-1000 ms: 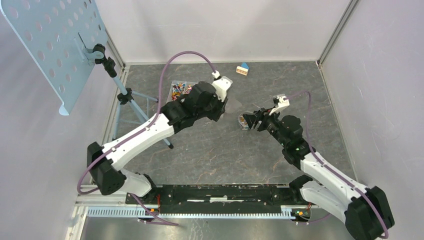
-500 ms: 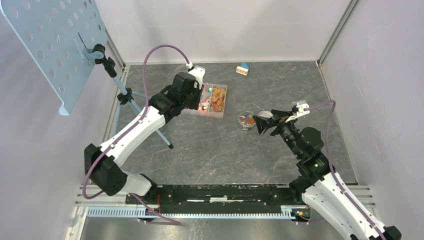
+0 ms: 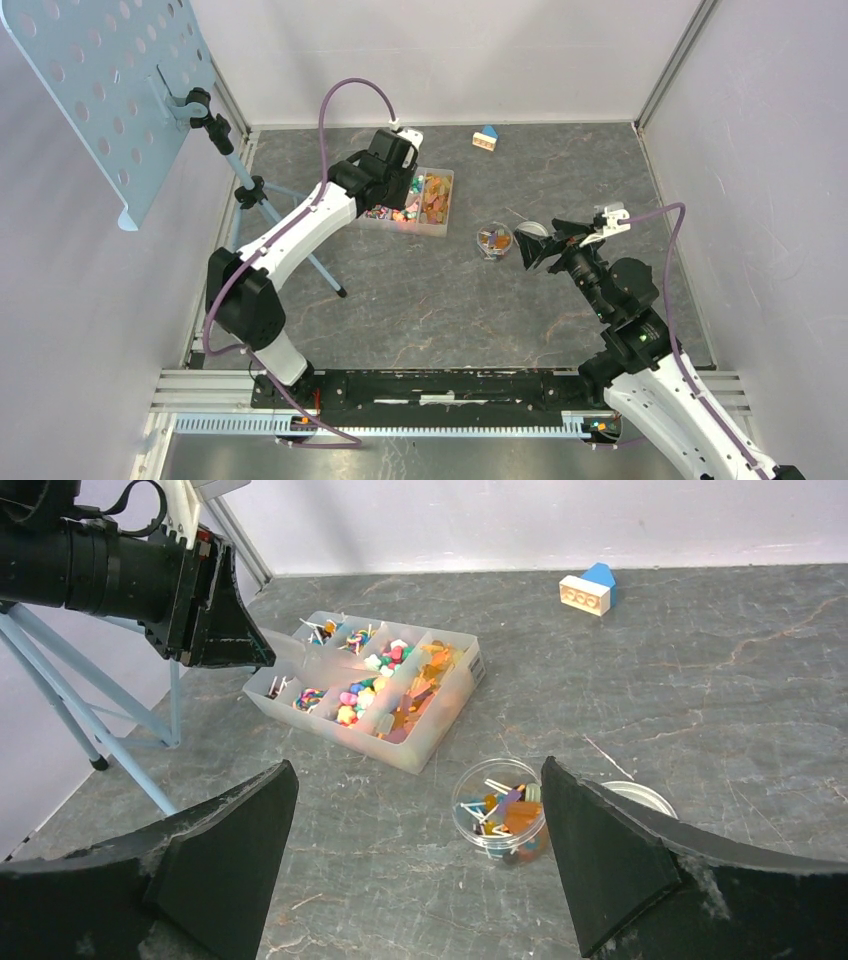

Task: Pack the candies
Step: Scoop the fake candies from the storage box.

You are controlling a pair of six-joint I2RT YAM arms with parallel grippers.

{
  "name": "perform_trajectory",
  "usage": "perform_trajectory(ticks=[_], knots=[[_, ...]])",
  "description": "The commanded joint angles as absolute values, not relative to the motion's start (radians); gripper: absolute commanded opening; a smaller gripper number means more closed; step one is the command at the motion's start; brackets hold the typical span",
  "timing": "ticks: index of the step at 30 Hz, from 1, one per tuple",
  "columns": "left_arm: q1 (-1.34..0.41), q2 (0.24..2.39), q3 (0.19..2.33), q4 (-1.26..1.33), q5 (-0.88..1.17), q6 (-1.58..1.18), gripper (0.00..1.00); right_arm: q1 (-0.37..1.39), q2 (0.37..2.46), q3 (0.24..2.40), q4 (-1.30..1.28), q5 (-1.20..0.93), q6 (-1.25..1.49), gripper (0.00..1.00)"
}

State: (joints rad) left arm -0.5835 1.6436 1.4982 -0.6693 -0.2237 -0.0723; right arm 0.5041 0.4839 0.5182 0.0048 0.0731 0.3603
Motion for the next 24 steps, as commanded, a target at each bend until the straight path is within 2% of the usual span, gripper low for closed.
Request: perform_trajectory(ticks=[1, 15, 24], knots=[[-0.578, 1.667, 1.542, -0.697, -0.208, -0.146, 0.02, 0.509, 0.468, 0.566, 0.002, 0.092, 0.339, 0.98], [-0.579, 1.678, 1.601, -0.747, -0.211, -0.141, 0.02, 0.509, 0.458, 0.558, 0.002, 0.101, 0.340, 0.98], [-0.590, 1.651, 1.632, -0.793, -0.114, -0.155, 0.02, 0.509, 0.469, 0.549, 0.017, 0.097, 0.349, 0.98]])
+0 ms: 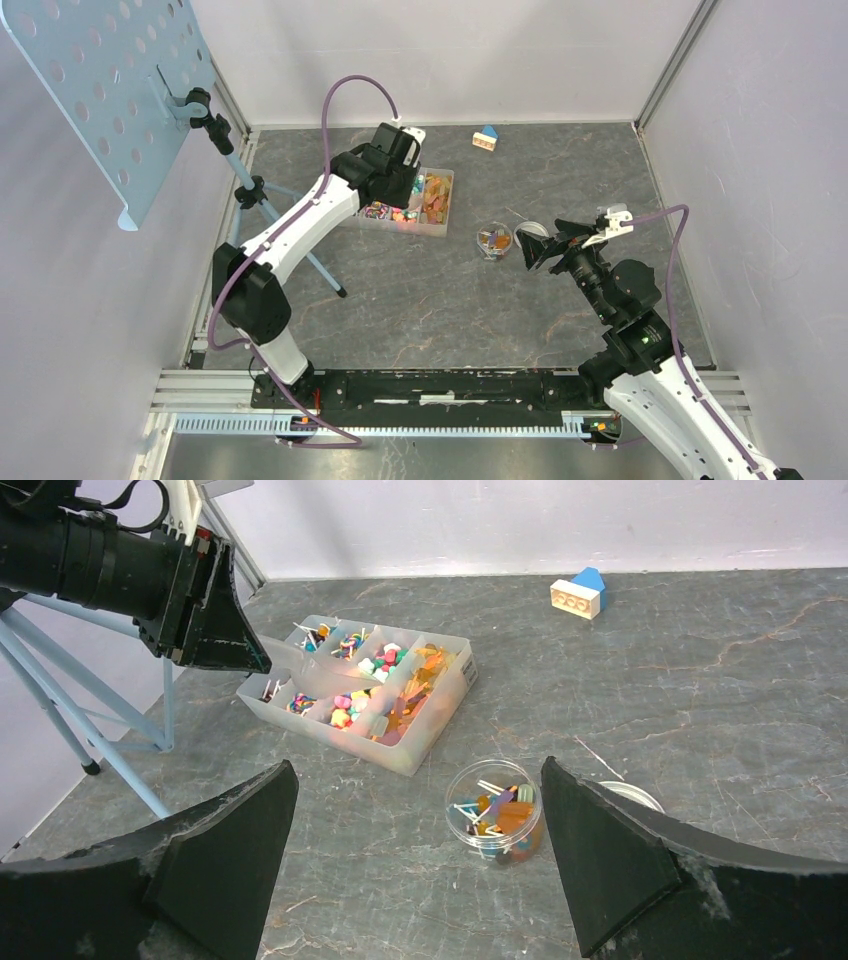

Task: Pack the candies
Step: Scoop the fake candies from the storage box.

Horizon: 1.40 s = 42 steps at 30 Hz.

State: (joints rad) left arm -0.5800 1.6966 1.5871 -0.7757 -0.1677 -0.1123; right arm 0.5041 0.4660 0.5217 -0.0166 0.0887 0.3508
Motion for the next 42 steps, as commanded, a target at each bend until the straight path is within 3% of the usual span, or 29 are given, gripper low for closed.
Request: perform_trajectory(ticks=[1, 22, 42], knots=[[-0.596, 1.654, 1.633, -0.796, -0.113, -0.155, 0.02, 0.509, 0.472, 0.549, 0.017, 0.095, 0.349, 0.98], [-0.650, 1.868, 1.728, -0.822, -0.162, -0.123, 0.02, 0.509, 0.487, 0.552, 0.030, 0.077, 0.357, 0.98], [-0.669, 1.809, 1.468, -0.542, -0.225, -0.170, 0.02, 0.509, 0.516, 0.539, 0.056, 0.050, 0.376, 0.98]])
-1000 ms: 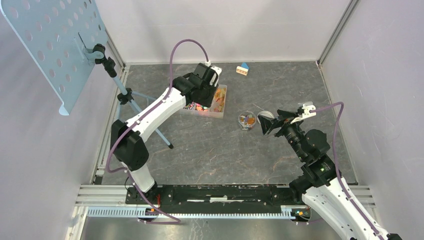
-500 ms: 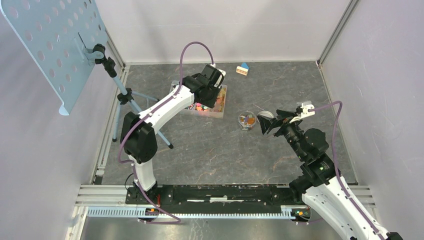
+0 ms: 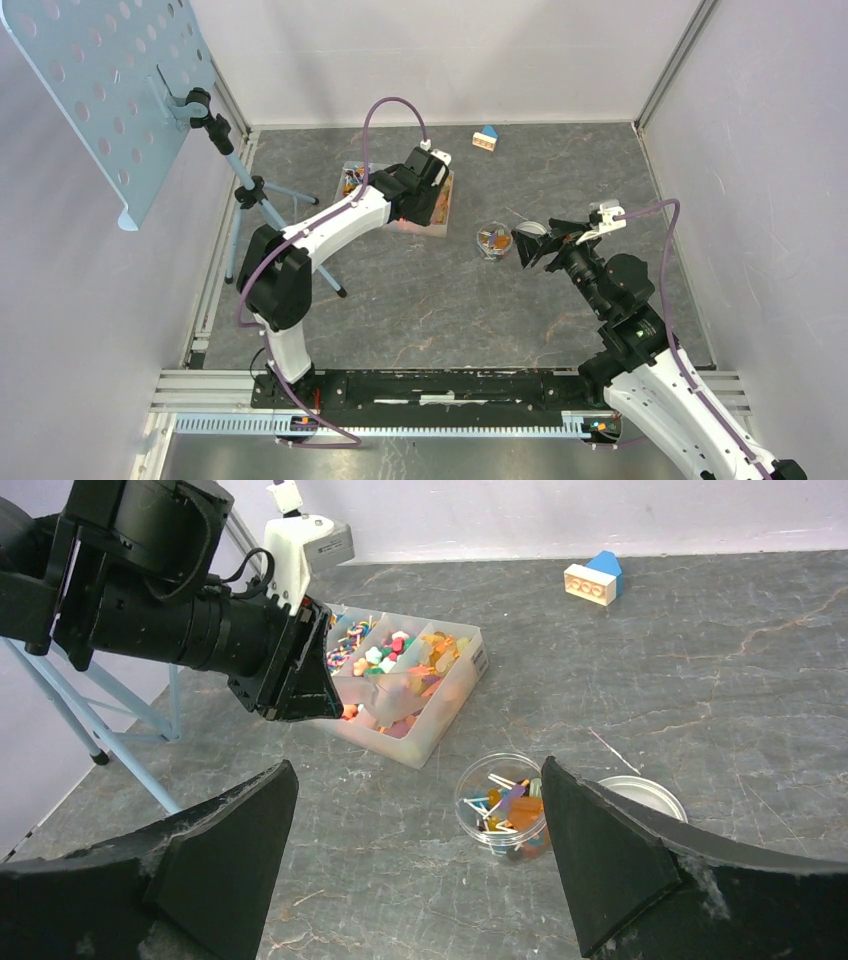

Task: Pack the candies
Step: Scoop the fake candies from the storage box.

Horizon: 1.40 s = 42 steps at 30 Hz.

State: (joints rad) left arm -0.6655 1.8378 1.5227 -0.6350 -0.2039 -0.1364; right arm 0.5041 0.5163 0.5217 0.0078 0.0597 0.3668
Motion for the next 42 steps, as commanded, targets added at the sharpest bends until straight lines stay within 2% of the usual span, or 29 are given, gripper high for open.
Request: perform_trajectory(ticks=[1, 11, 22, 34, 42], knots=[[-0.670, 1.799, 1.445, -0.522, -0.228, -0.173, 0.02, 0.509, 0.514, 0.537, 0.055, 0.050, 0.374, 0.98], [-0.674, 1.709, 1.257, -0.413, -0.259, -0.186, 0.02, 0.509, 0.508, 0.534, 0.049, 0.061, 0.367, 0.98], [-0.673, 1.621, 1.143, -0.317, -0.301, -0.161, 0.02, 0.509, 0.522, 0.528, 0.063, 0.046, 0.392, 0.98], [-0.676, 1.478, 0.938, -0.065, -0.281, -0.113, 0.02, 0.509, 0.522, 0.518, 0.062, 0.049, 0.399, 0.98], [-0.676, 1.391, 0.878, 0.032, -0.277, -0.069, 0.02, 0.509, 0.522, 0.518, 0.063, 0.051, 0.398, 0.98]])
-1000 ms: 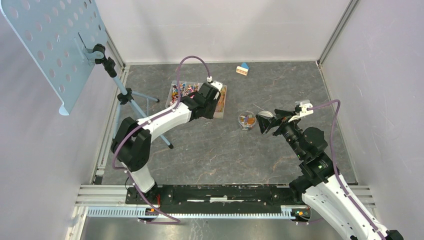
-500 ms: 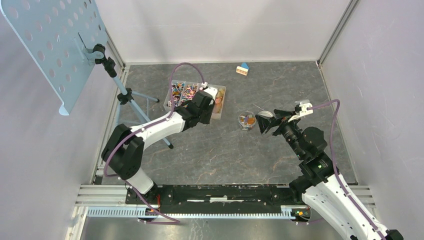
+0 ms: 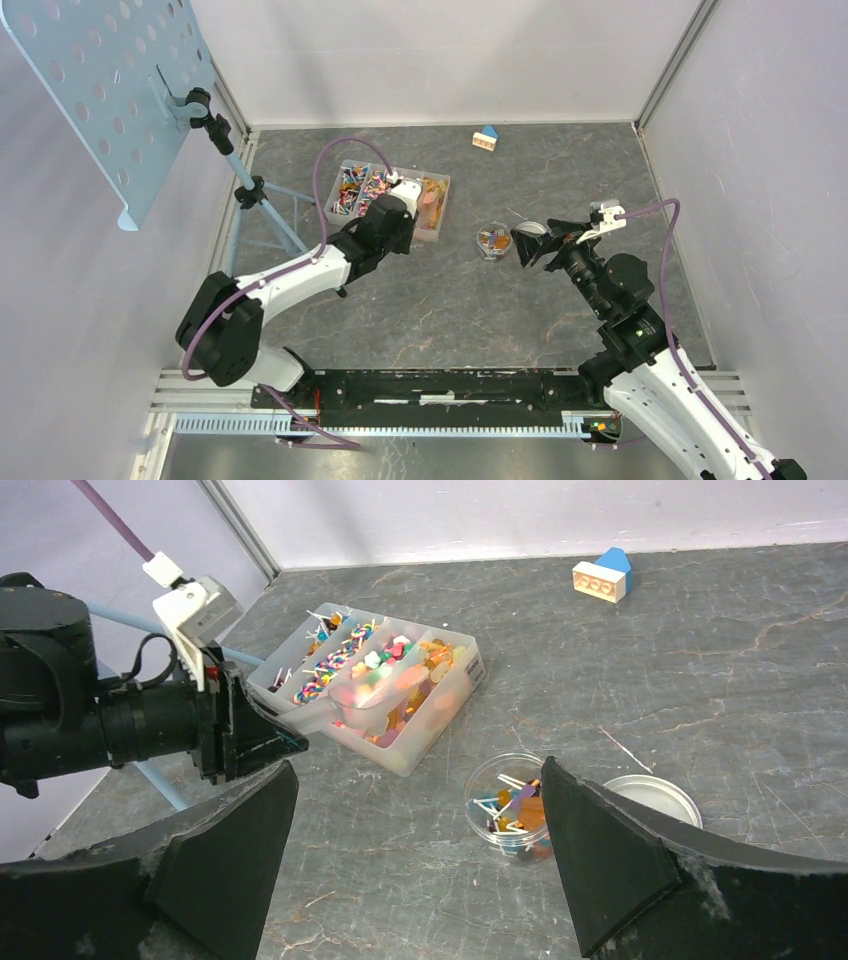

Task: Pack the candies
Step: Scoop the fake candies from the storage box.

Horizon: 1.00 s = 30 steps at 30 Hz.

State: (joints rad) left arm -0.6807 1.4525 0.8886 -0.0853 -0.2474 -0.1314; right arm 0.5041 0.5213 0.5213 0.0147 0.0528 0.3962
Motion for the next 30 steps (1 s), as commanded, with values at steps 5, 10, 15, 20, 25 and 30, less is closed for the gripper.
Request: perform_trajectory(ticks=[5, 10, 15, 20, 25, 30], knots=[[-0.677, 1.351, 0.851, 0.059, -0.263, -0.047, 0.02, 0.509, 0.528, 0.517, 0.065, 0.049, 0.397, 0.98], [-0.678, 1.288, 0.821, 0.089, -0.243, -0.002, 0.02, 0.509, 0.529, 0.519, 0.066, 0.049, 0.393, 0.98], [-0.681, 1.221, 0.807, 0.087, -0.161, 0.051, 0.02, 0.509, 0.538, 0.517, 0.073, 0.045, 0.396, 0.98], [-0.688, 1.154, 0.798, 0.081, -0.095, 0.053, 0.02, 0.509, 0.561, 0.514, 0.099, 0.007, 0.412, 0.98], [-0.691, 1.095, 0.793, 0.076, -0.020, 0.044, 0.02, 0.509, 0.590, 0.517, 0.132, 0.002, 0.422, 0.96], [-0.703, 1.086, 0.813, 0.037, 0.056, 0.024, 0.02, 0.509, 0.629, 0.523, 0.186, -0.048, 0.448, 0.81]])
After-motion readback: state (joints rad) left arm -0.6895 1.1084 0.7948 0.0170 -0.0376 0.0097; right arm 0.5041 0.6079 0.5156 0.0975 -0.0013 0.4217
